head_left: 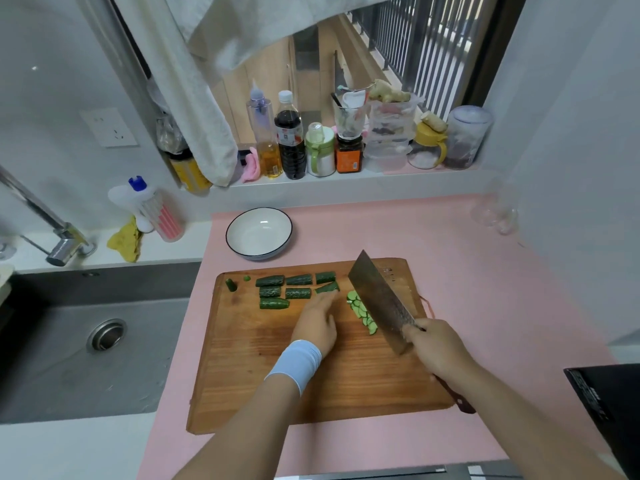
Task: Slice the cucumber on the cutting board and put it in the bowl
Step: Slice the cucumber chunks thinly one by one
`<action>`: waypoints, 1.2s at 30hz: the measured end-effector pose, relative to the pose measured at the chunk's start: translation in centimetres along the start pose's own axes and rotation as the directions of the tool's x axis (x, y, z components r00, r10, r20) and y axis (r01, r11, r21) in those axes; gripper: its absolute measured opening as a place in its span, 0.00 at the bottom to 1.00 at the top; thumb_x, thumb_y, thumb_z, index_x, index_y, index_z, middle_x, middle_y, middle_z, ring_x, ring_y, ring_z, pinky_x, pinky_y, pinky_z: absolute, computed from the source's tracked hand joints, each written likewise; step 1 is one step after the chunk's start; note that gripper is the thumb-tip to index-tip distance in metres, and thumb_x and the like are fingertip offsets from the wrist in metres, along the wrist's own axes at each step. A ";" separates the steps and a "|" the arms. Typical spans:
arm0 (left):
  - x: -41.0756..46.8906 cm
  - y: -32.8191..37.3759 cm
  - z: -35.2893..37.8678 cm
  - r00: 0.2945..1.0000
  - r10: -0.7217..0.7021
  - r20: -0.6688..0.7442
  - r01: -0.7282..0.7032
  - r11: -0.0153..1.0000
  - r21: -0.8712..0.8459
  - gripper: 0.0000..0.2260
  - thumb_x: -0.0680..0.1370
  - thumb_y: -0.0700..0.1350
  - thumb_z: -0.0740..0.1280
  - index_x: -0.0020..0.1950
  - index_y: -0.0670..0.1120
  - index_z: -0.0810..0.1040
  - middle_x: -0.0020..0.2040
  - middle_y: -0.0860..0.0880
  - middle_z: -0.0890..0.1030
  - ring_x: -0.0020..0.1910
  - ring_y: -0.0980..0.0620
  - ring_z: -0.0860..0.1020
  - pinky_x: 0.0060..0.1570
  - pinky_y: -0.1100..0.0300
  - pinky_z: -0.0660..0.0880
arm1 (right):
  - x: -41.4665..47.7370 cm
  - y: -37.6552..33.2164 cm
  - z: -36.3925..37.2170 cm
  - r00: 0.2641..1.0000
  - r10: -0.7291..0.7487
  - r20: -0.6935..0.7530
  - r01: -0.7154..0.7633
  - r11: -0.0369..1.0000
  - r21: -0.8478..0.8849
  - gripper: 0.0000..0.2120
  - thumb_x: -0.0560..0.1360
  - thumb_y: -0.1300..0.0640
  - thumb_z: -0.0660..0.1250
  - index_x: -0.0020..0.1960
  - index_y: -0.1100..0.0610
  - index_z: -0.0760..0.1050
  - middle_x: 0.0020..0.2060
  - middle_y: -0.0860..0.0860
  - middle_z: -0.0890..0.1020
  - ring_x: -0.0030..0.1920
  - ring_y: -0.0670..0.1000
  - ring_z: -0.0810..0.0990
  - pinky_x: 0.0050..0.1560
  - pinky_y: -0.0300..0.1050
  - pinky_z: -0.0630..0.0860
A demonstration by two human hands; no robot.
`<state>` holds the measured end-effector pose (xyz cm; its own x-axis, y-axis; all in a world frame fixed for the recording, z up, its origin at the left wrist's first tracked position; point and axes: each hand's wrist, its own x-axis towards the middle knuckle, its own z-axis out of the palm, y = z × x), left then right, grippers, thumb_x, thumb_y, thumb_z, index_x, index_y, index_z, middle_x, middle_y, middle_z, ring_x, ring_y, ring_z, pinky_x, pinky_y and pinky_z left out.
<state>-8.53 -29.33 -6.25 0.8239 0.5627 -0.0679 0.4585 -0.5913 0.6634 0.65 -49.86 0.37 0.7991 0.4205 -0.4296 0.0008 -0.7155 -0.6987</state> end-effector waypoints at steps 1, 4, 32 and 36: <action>0.5 0.8 0.3 0.998 0.053 0.021 -0.053 0.998 0.017 0.27 0.78 0.35 0.57 0.76 0.52 0.65 0.75 0.52 0.66 0.74 0.53 0.63 0.70 0.68 0.53 | 0.0 -0.1 -0.3 1.000 0.006 0.015 -0.006 1.000 0.017 0.12 0.82 0.53 0.60 0.44 0.55 0.79 0.29 0.53 0.75 0.26 0.52 0.73 0.23 0.41 0.69; 1.8 2.3 1.7 0.985 0.105 0.133 -0.112 0.993 0.046 0.28 0.78 0.35 0.57 0.76 0.55 0.64 0.74 0.53 0.67 0.73 0.52 0.65 0.71 0.65 0.57 | 0.2 -0.3 -1.0 0.999 0.024 0.032 -0.025 0.999 0.040 0.12 0.82 0.53 0.61 0.45 0.56 0.79 0.31 0.54 0.75 0.27 0.52 0.72 0.24 0.42 0.70; 5.6 -1.7 -0.1 0.998 0.032 0.052 -0.055 0.854 0.518 0.06 0.79 0.47 0.60 0.47 0.49 0.77 0.50 0.49 0.81 0.52 0.48 0.72 0.55 0.56 0.69 | 1.0 -3.5 2.5 0.993 -0.119 -0.019 0.113 0.972 -0.205 0.21 0.83 0.49 0.58 0.32 0.49 0.69 0.26 0.46 0.73 0.29 0.47 0.72 0.30 0.41 0.64; 4.9 -1.3 0.6 1.000 -0.001 -0.011 0.005 0.920 0.391 0.10 0.77 0.52 0.64 0.56 0.50 0.75 0.55 0.48 0.79 0.57 0.47 0.73 0.60 0.53 0.71 | 0.7 -3.7 3.1 0.991 -0.126 -0.039 0.114 0.967 -0.226 0.20 0.83 0.48 0.59 0.33 0.48 0.71 0.26 0.46 0.74 0.29 0.46 0.74 0.30 0.40 0.65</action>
<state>-4.91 -26.14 -7.88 0.8199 0.5693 -0.0600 0.5562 -0.7674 0.3189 -0.66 -45.25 0.90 0.8154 0.4855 -0.3154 0.2279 -0.7699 -0.5961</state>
